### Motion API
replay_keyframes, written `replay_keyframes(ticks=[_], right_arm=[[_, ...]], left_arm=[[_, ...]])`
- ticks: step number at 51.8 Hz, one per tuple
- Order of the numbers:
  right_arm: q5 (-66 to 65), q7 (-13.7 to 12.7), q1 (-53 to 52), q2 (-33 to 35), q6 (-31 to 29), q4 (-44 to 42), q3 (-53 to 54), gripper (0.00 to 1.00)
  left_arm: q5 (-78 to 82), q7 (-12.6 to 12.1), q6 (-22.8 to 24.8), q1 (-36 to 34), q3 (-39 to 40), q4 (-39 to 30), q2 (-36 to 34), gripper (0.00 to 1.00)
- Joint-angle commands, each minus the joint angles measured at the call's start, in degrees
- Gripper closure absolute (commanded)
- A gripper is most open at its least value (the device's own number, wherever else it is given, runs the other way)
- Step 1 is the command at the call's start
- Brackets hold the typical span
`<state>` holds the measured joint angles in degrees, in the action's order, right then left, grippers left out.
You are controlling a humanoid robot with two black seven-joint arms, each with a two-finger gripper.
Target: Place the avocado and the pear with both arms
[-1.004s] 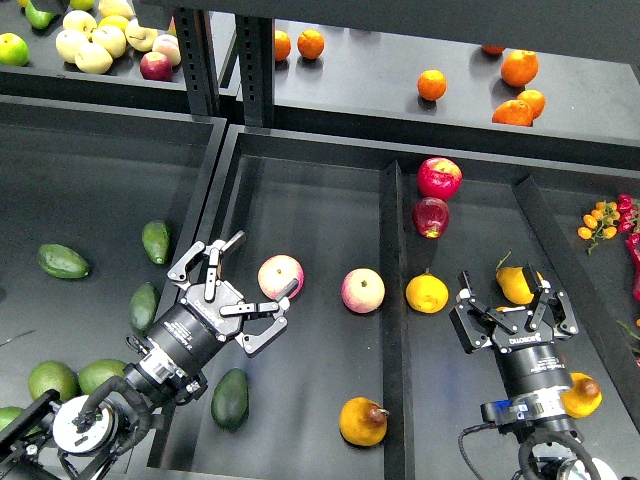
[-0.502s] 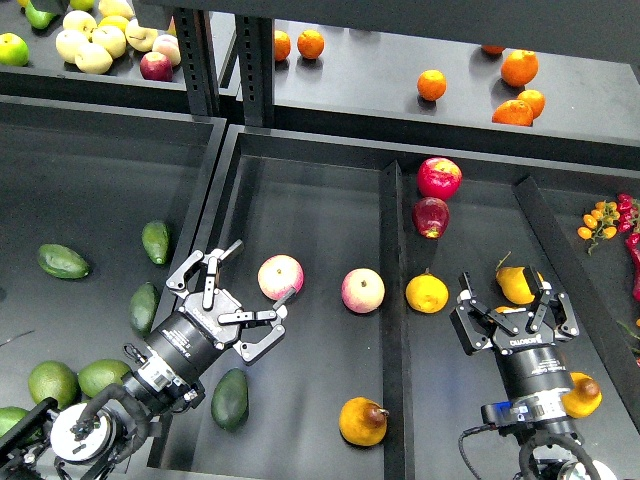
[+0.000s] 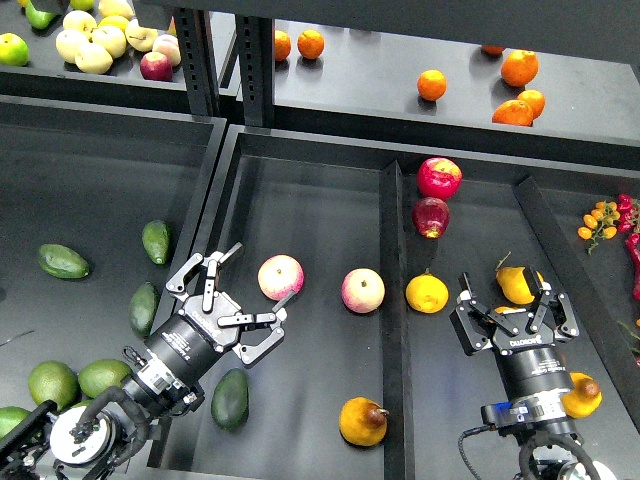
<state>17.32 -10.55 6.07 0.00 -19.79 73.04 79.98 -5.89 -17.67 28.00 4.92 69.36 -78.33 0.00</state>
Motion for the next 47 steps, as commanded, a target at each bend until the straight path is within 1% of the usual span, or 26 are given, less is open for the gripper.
replay_keyframes(ticks=[1,7,13,18,47], right_arm=[[0.00,0.00,0.17,0.00,0.01,0.00,0.00,0.00],[0.00,0.00,0.26,0.00,0.10,0.00,-0.09,0.00],[0.00,0.00,0.26,0.00,0.10,0.00,-0.09,0.00],[0.00,0.00,0.26,0.00,0.10,0.17,-0.09,0.00],[0.09,-0.08,0.26,0.00,0.19,0.17,0.00,0.00]], left_arm=[[0.01,-0.09,0.00,-0.09,0.07,0.02,0.00,0.01],[0.35,-0.35,0.00,-0.09,-0.45,0.11,0.00,0.01],[0.62,-1.49,0.00,-0.18,-0.72,0.11,0.00,0.01],[0.62,-1.93,0.00,-0.26,-0.81,0.11,0.00,0.01],[1.32,-2.46,0.00,-2.99,-0.72,0.11,0.00,0.01]])
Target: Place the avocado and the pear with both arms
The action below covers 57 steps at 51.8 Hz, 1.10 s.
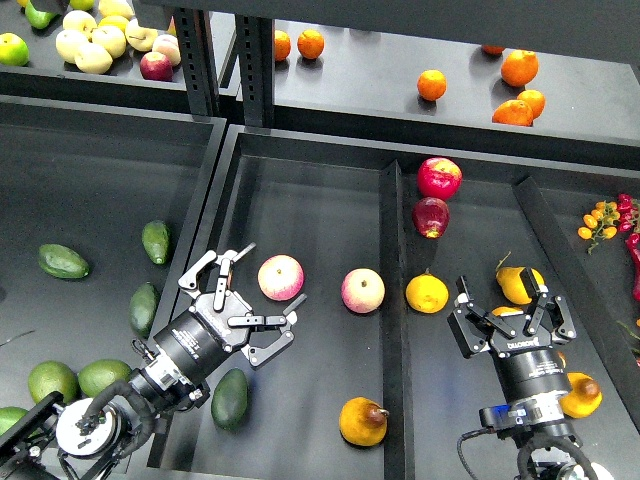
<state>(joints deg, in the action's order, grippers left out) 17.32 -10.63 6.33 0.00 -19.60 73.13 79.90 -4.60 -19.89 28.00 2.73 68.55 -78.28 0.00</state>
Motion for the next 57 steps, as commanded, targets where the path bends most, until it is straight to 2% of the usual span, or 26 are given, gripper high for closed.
replay_keyframes(ticks=[1,23,36,46,50,57], right_arm=[[0.09,0.00,0.00,0.00,0.00,0.08,-0.01,0.00],[0.09,0.00,0.00,0.00,0.35,0.17,-0.19,0.00],[0.18,0.09,0.00,0.00,1.32,0.69,0.25,0.00],[0.26,0.09,-3.33,0.00,5.09,0.61,0.78,0.00],[0.26,0.09,-5.36,0.00,7.20,0.52,0.87,0.00],[0.35,0.09,-8.61,0.00,9.49,0.61,0.87,0.00]], left_arm=[[0.03,-0.33,0.00,-0.88,0.09,-0.03,0.00,0.01],[1.97,-0.42,0.00,-0.62,0.00,-0.56,0.00,0.01],[5.21,-0.59,0.00,-2.72,-0.09,-0.12,0.00,0.01],[12.94,-5.16,0.00,-7.02,-1.75,-0.64,0.00,0.01],[16.28,-5.51,0.00,-9.31,-4.74,-0.91,0.00,0.01],[21.29,-7.44,0.00,-15.28,-11.33,-0.91,-5.53,0.01]])
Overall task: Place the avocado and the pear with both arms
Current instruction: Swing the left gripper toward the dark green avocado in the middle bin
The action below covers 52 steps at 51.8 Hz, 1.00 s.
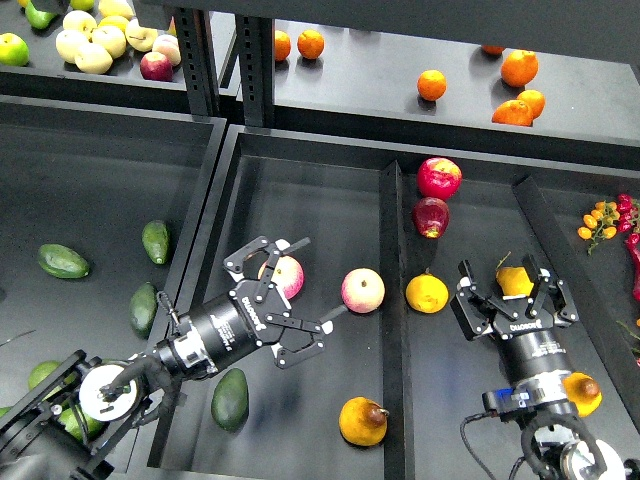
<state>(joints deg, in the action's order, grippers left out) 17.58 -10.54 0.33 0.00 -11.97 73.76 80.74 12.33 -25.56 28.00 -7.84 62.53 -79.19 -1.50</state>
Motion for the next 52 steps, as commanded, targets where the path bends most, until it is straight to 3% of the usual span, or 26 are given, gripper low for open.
replay_keyframes(ticks=[1,10,11,15,28,41,52], right_arm=[[0.08,0.00,-3.05,0.00,2.04,-0.10,0.03,0.00],[0.26,0.08,-6.83,0.00,8.72,-0.19,-0.06,0.00],[0.26,0.08,-8.31,0.00,11.16,-0.19,-0.06,0.00],[0.17,0.08,-9.81,0.00,12.76,-0.19,-0.06,0.00],[0.00,0.08,-14.65,0.00,16.19,-1.25,-0.24,0.00],[-0.36,0.08,-15.97,0.00,18.12,-1.60,-0.41,0.00],[-0.09,0.08,-15.18,0.00,18.04,-1.34,0.20,0.00]], left_arm=[[4.98,-2.21,0.00,-5.69,-6.19,0.00,-4.82,0.01],[5.78,-2.44,0.00,-12.02,-13.04,0.44,-13.88,0.01],[5.60,-2.44,0.00,-15.33,-16.97,0.79,-18.50,0.01],[5.43,-2.44,0.00,-20.18,-23.05,0.88,-23.98,0.01],[4.37,-2.44,0.00,-37.84,-44.67,0.27,-35.59,0.01],[4.72,-2.44,0.00,-56.57,-66.73,0.26,-35.25,0.01],[5.86,-2.44,0.00,-65.89,-81.68,0.97,-25.85,0.01]])
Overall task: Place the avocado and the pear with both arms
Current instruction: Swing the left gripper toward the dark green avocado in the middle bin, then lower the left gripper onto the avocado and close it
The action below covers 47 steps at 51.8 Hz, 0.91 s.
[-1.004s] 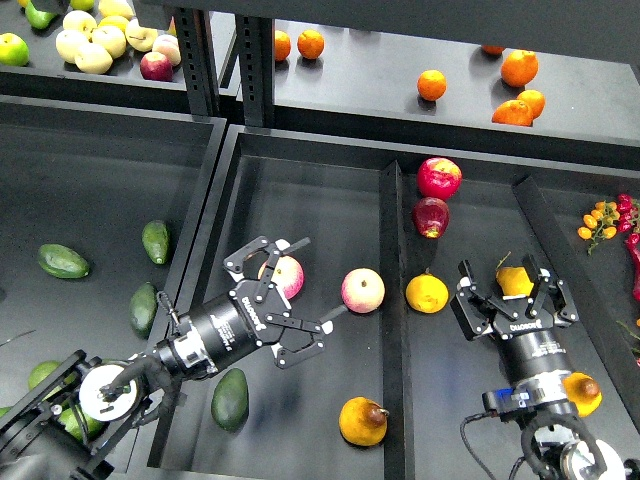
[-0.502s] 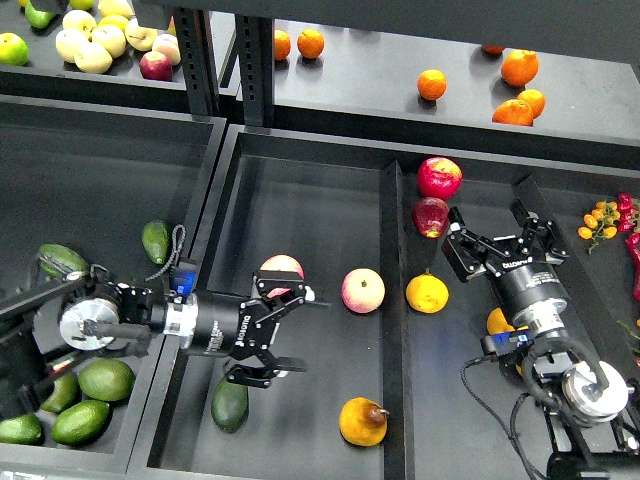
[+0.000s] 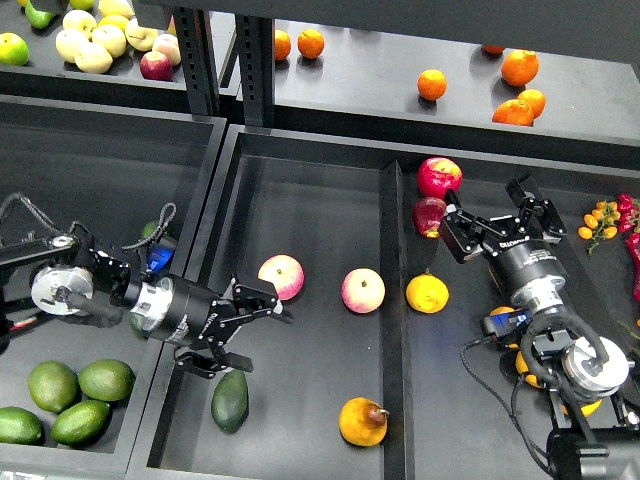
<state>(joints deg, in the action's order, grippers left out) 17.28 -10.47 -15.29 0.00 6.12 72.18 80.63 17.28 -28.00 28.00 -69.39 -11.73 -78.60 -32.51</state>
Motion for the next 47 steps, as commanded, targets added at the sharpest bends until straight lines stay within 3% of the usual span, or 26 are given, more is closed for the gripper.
replay_keyframes(ticks=[1,10,14,20,47], right_arm=[[0.21,0.01,0.44,0.00,-0.06,0.24,0.32,0.00],[0.30,0.01,0.44,0.00,0.03,0.33,0.23,0.00],[0.30,0.01,0.44,0.00,0.03,0.33,0.14,0.00],[0.39,0.01,0.26,0.00,0.03,0.24,0.06,0.00],[0.47,0.01,-0.35,0.00,-0.32,-0.02,-0.56,0.00]], left_arm=[[1.18,0.00,0.00,-4.96,-8.65,0.55,6.39,0.01],[1.44,0.00,0.00,-7.60,-14.63,3.88,15.71,0.01],[1.97,0.00,0.00,-8.21,-16.04,8.98,22.30,0.01],[2.94,0.00,0.00,-9.27,-17.36,12.76,25.65,0.01],[8.12,0.00,0.00,-7.34,-21.40,21.03,26.35,0.01]])
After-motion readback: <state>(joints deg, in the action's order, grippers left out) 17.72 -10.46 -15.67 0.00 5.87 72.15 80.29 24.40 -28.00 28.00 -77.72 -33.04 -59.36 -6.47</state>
